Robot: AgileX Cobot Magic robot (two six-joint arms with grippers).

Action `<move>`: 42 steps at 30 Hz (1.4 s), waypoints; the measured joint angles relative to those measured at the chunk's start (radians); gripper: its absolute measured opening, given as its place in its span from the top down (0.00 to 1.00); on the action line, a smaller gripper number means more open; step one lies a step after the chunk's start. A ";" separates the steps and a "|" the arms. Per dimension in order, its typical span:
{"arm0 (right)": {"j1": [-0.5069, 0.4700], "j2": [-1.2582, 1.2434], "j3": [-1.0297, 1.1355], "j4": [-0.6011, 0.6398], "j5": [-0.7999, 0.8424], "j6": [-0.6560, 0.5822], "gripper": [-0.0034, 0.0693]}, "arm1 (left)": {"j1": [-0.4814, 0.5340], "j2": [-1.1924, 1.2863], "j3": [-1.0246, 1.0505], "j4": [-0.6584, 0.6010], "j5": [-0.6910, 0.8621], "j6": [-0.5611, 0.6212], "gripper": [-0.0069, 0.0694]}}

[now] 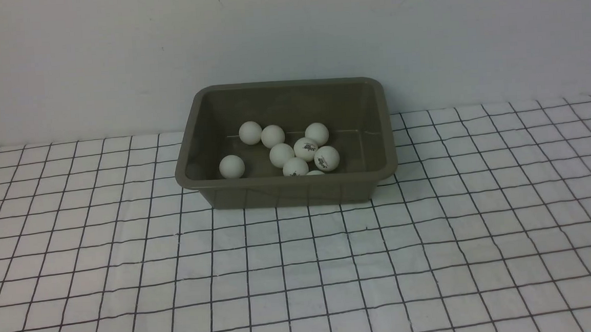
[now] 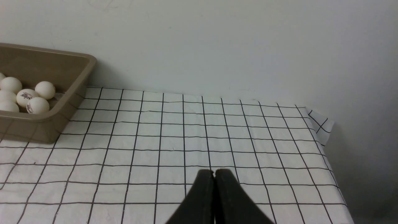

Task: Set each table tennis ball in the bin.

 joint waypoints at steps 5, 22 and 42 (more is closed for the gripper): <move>0.000 0.000 0.000 0.000 0.000 0.000 0.98 | 0.000 0.000 0.040 -0.084 0.014 0.070 0.92; 0.000 0.000 0.000 0.000 0.000 0.000 0.98 | 0.000 0.000 0.040 -0.092 0.193 0.063 0.92; -0.142 0.000 0.037 0.218 -0.220 0.085 0.98 | 0.000 0.000 0.040 -0.092 0.195 0.063 0.92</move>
